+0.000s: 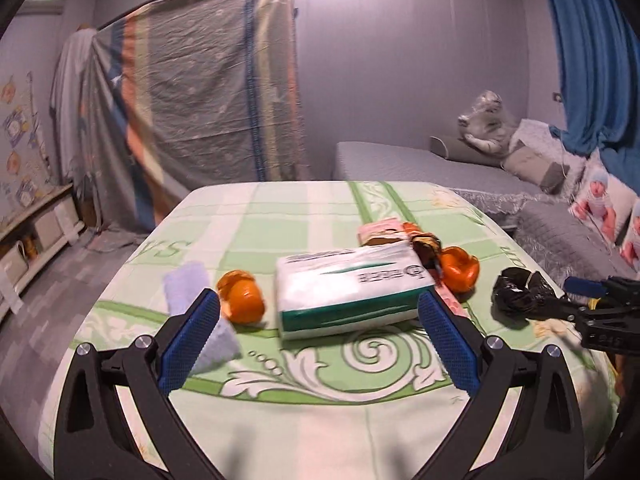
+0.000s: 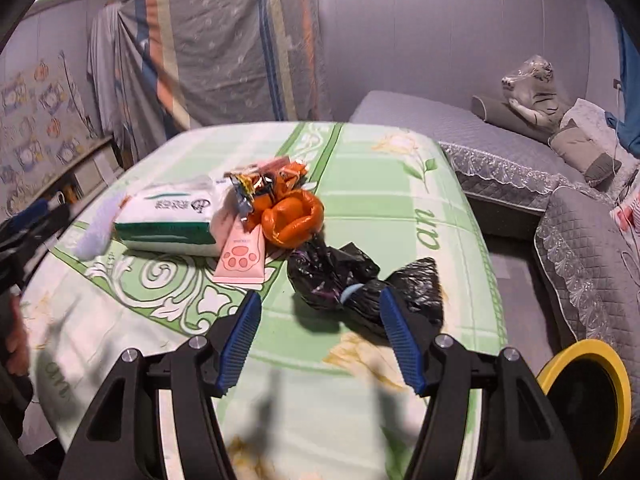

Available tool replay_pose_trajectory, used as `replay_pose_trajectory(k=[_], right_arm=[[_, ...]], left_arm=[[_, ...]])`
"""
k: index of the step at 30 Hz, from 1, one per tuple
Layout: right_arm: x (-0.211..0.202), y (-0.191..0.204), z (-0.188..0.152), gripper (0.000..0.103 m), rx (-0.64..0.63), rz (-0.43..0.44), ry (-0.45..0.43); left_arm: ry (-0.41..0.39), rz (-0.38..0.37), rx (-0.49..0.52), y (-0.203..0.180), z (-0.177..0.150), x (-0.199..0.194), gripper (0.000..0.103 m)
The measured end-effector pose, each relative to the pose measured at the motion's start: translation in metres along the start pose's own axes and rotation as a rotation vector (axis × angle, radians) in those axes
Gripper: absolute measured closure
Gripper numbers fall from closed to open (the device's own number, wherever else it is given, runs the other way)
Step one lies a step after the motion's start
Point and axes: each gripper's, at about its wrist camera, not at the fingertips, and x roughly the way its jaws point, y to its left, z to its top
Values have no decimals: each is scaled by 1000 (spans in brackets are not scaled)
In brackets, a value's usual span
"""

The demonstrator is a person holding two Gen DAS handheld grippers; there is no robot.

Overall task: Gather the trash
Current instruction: 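Grasp the black plastic bag with the right tool while the left tool grasps the white foam net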

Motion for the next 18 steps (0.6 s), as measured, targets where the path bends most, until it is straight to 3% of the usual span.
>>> replay_pose_trajectory(k=[10, 13, 18], right_arm=[[63, -5, 16, 45, 0, -63, 104], [72, -7, 19, 59, 18, -38, 123], [75, -8, 19, 68, 38, -35, 113]], left_arm=[[26, 38, -110, 53, -19, -7, 8], [27, 81, -138, 71, -25, -13, 8], [79, 159, -150, 89, -35, -3, 8]])
